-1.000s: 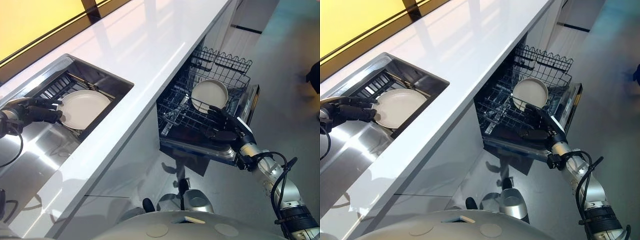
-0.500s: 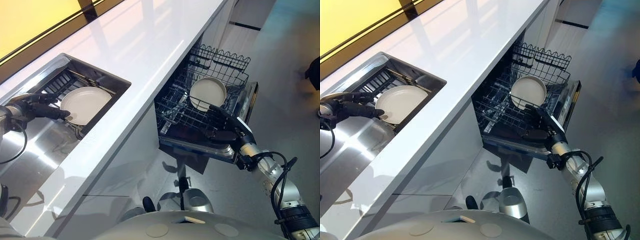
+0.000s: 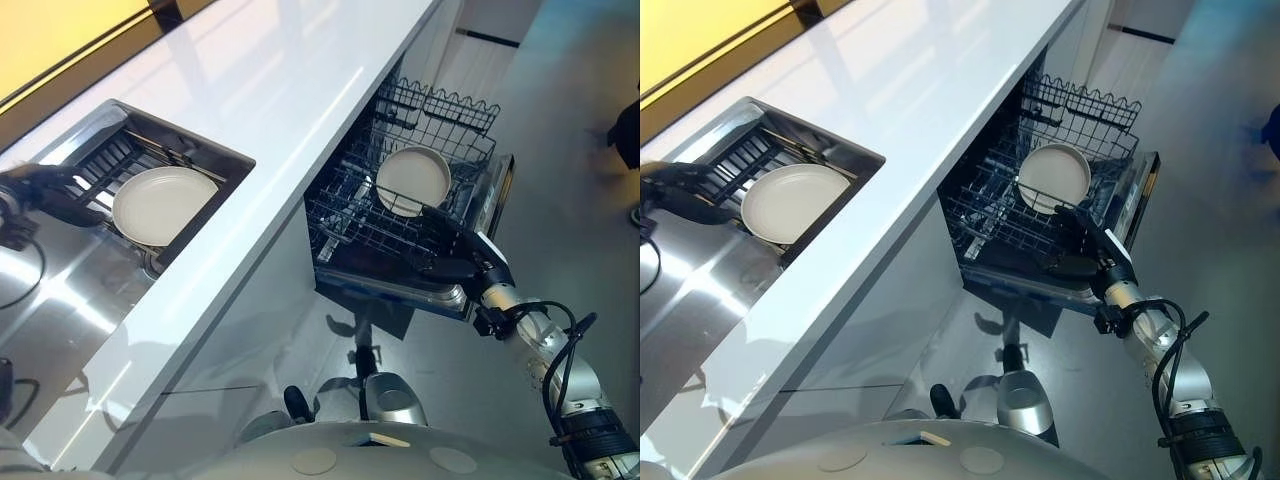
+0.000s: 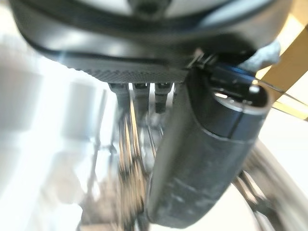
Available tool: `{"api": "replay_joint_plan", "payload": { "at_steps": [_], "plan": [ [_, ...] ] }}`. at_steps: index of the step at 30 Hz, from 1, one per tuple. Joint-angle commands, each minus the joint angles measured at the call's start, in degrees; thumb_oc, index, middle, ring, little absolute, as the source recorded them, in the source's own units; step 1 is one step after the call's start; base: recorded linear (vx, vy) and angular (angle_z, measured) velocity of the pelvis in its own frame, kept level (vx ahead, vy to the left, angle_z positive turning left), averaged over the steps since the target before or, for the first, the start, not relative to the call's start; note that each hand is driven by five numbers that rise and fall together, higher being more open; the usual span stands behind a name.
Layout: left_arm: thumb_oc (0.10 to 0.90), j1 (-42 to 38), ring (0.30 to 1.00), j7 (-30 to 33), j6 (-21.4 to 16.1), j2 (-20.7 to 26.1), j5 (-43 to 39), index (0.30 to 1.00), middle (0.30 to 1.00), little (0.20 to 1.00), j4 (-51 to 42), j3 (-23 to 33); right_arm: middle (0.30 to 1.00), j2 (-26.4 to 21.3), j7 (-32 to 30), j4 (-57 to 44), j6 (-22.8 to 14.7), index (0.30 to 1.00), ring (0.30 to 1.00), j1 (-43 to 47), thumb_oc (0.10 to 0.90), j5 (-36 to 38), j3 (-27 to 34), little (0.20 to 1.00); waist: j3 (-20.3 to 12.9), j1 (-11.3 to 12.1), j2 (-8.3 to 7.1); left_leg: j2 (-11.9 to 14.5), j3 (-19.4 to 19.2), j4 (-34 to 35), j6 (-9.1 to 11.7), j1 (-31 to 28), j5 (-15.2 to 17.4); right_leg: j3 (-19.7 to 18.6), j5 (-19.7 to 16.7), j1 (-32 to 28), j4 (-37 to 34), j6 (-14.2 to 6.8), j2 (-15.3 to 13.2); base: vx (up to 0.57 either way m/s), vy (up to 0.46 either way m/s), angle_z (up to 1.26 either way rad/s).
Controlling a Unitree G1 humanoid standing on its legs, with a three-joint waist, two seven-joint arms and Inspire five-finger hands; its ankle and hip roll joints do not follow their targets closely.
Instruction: Pick up plates and place into dishwasher.
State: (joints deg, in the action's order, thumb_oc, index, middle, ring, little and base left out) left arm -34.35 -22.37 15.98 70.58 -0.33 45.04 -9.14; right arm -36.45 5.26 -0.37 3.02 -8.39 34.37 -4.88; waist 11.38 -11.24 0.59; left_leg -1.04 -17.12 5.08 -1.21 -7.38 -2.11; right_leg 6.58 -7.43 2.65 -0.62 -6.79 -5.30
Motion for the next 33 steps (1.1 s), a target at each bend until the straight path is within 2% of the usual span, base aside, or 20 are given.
{"api": "replay_joint_plan", "payload": {
  "at_steps": [1, 6, 9, 12, 16, 22, 27, 33],
  "plan": [
    [0.8, -3.4, 0.9, -2.9, -2.1, 10.4, 7.6, 0.9, 0.9, 0.9, 1.4, 4.1, 0.9, -2.8, 0.7, -6.6, -4.4, 0.9, 0.9, 6.0, 0.8, 2.3, 5.6, 0.9, -2.2, 0.6, 4.21, -1.6, 3.2, -3.7, -0.6, 3.3, 3.6, 1.0, 7.8, 0.4, 8.2, -3.6, 2.5, -0.02, -0.014, -0.06],
    [0.8, 6.1, 0.9, 1.5, -3.9, 12.1, 7.8, 0.9, 0.9, 0.9, 1.0, 13.1, 0.9, -1.7, 1.3, -6.7, -3.8, 0.9, 0.9, 5.6, 0.8, 2.1, 7.3, 0.9, -2.1, 1.2, 4.85, -1.7, 3.8, -3.6, -0.5, 3.2, 3.6, 1.4, 8.4, -0.1, 8.1, -3.3, 2.6, -0.01, -0.003, -0.02],
    [0.8, 7.4, 0.9, 4.5, -6.4, 13.1, 5.5, 0.9, 0.9, 0.9, 0.6, 16.3, 0.9, -1.1, 1.2, -6.4, -3.6, 0.9, 0.9, 5.6, 0.8, 2.1, 7.3, 0.9, -2.4, 1.3, 5.04, -1.7, 4.0, -3.5, -0.4, 3.2, 3.6, 1.5, 8.6, -0.3, 8.1, -3.1, 2.6, 0.02, -0.006, 0.06],
    [0.8, 6.4, 0.9, 3.5, -7.0, 13.3, 0.7, 0.9, 0.9, 0.9, -0.9, 17.1, 0.9, -0.6, 1.2, -5.8, -3.8, 0.9, 0.9, 5.6, 0.8, 1.8, 6.8, 0.9, -2.5, 1.3, 5.18, -1.8, 4.2, -3.5, -0.4, 3.3, 3.6, 1.5, 8.8, -0.3, 8.2, -3.0, 2.6, 0.03, 0.006, 0.1],
    [0.8, 3.1, 0.9, 1.2, -4.9, 10.2, -4.2, 0.9, 0.9, 0.9, -4.0, 14.2, 0.9, 0.7, 0.4, -4.3, -4.8, 0.9, 0.9, 5.4, 0.8, 0.5, 4.7, 0.9, -2.7, 1.1, 4.97, -1.9, 4.2, -3.3, -0.4, 3.3, 3.5, 1.3, 8.7, -0.1, 8.2, -3.0, 2.7, 0.04, 0.013, 0.05],
    [0.8, -0.9, 0.9, 5.3, -1.8, 6.1, -5.1, 0.9, 0.9, 0.9, -6.0, 9.4, 0.9, 1.4, -0.6, -2.5, -5.4, 0.9, 0.9, 4.8, 0.8, -0.7, 3.1, 0.9, -2.3, 0.2, 4.36, -1.8, 3.4, -3.6, -0.4, 3.4, 3.7, 1.1, 8.4, 0.5, 8.5, -3.3, 2.7, 0.04, 0.023, -0.02],
    [0.8, -5.4, 0.9, 6.8, -0.7, 4.8, -4.4, 0.9, 0.9, 0.9, -4.5, 5.5, 0.9, 1.9, -0.3, -0.6, -6.6, 0.9, 0.9, 3.7, 0.8, -1.3, 2.4, 0.9, -1.7, -0.8, 4.0, -1.8, 2.9, -3.6, -0.4, 3.5, 3.7, 0.8, 8.0, 1.1, 8.7, -3.5, 2.6, 0.04, 0.026, -0.04],
    [0.8, -11.1, 0.9, 8.1, 0.4, 3.9, -7.6, 0.9, 0.9, 0.9, -3.6, 0.6, 0.9, 2.6, -1.4, 1.1, -8.4, 0.9, 0.9, 3.0, 0.8, -3.2, 1.1, 0.9, -1.1, -1.4, 3.7, -1.8, 2.4, -3.8, -0.5, 3.8, 3.8, 0.5, 7.8, 1.6, 8.8, -3.7, 2.6, 0.01, 0.013, -0.01]
  ]
}}
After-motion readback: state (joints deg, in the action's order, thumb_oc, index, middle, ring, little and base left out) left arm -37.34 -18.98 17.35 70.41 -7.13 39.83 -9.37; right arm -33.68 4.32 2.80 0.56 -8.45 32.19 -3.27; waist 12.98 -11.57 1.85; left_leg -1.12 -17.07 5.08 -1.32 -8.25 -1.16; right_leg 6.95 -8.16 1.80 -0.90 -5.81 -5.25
